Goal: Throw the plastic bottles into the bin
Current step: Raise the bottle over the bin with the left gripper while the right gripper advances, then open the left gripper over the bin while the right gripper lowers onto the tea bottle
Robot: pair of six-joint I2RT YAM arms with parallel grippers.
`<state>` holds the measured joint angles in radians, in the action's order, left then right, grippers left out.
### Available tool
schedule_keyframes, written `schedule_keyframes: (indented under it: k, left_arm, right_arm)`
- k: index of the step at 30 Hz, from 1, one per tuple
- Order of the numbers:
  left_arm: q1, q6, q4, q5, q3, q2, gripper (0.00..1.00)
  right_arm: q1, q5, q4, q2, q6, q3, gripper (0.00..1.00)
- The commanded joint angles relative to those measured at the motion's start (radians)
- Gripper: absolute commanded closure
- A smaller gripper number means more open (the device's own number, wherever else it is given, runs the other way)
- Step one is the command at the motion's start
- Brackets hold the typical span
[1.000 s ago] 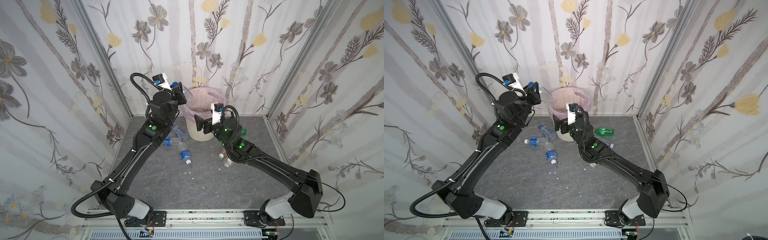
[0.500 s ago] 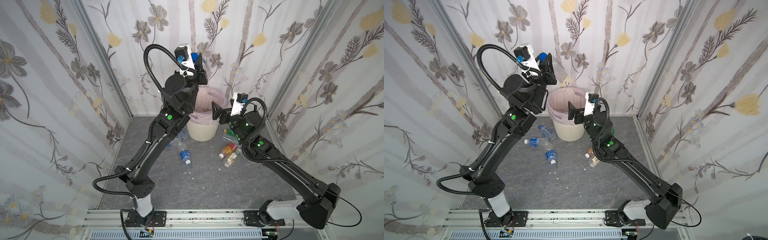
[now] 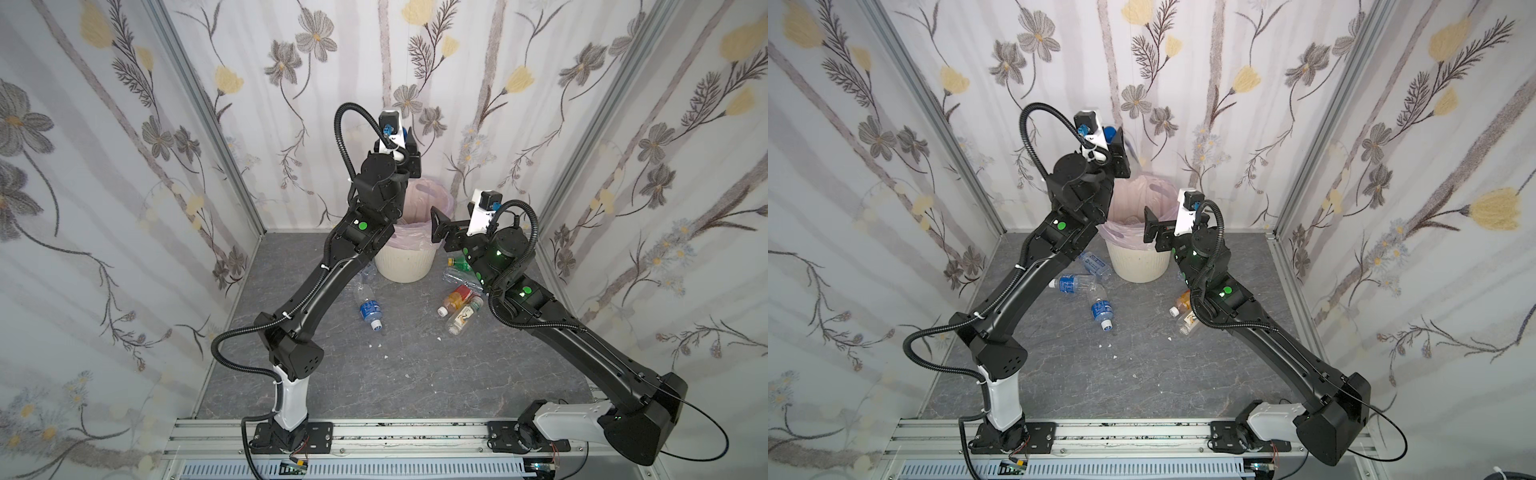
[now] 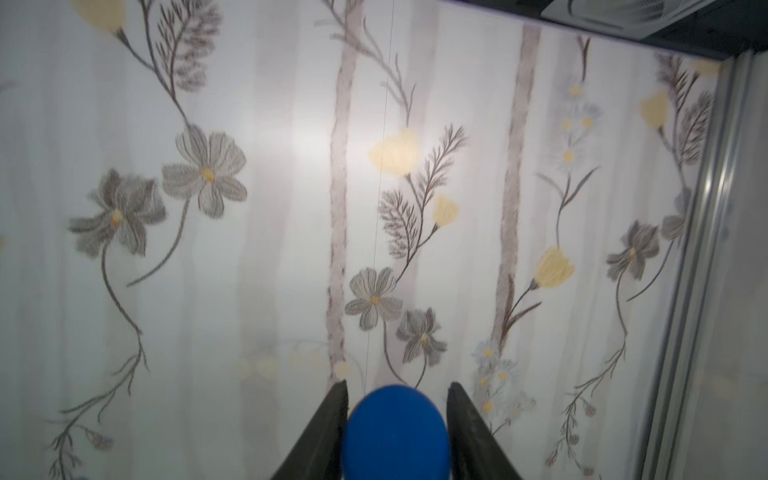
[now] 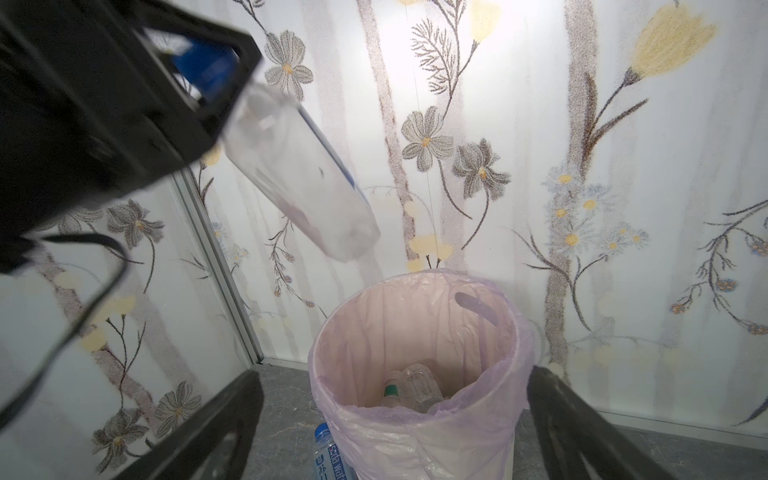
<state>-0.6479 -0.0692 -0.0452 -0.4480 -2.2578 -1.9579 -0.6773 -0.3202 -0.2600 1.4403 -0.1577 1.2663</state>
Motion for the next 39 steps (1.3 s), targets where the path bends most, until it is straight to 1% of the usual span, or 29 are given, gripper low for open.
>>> schedule_keyframes:
  k: [1,3,5,11,16,26,32,39]
  left_arm:
    - [0.063,0.241,0.133,0.152,0.021,-0.047,0.43]
    - [0.057,0.238,0.143,0.161,0.054,-0.038,0.31]
    - [0.050,0.241,0.143,0.175,0.066,-0.032,0.24]
    - [0.038,0.244,0.145,0.163,0.095,-0.024,0.13]
    - [0.037,0.252,0.145,0.158,0.110,-0.015,0.00]
    - [0.039,0.254,0.143,0.169,0.124,0.024,0.00]
    - [0.045,0.267,0.143,0.206,0.162,0.073,0.00]
    - [0.058,0.328,0.144,0.253,0.236,0.130,0.00]
  right_arm:
    - [0.003,-0.005,-0.016,-0.024,-0.020,-0.026,0.00]
    - [0.007,-0.007,-0.014,-0.036,-0.019,-0.037,0.00]
    - [0.012,-0.008,-0.014,-0.040,-0.020,-0.042,0.00]
    - [0.019,0.007,-0.031,-0.034,-0.044,-0.055,0.00]
    - [0.021,0.011,-0.032,-0.039,-0.052,-0.069,0.00]
    - [0.028,0.015,-0.042,-0.044,-0.070,-0.102,0.00]
    - [0.044,0.022,-0.031,-0.036,-0.098,-0.117,0.00]
    - [0.063,-0.001,0.014,-0.016,-0.136,-0.122,0.00]
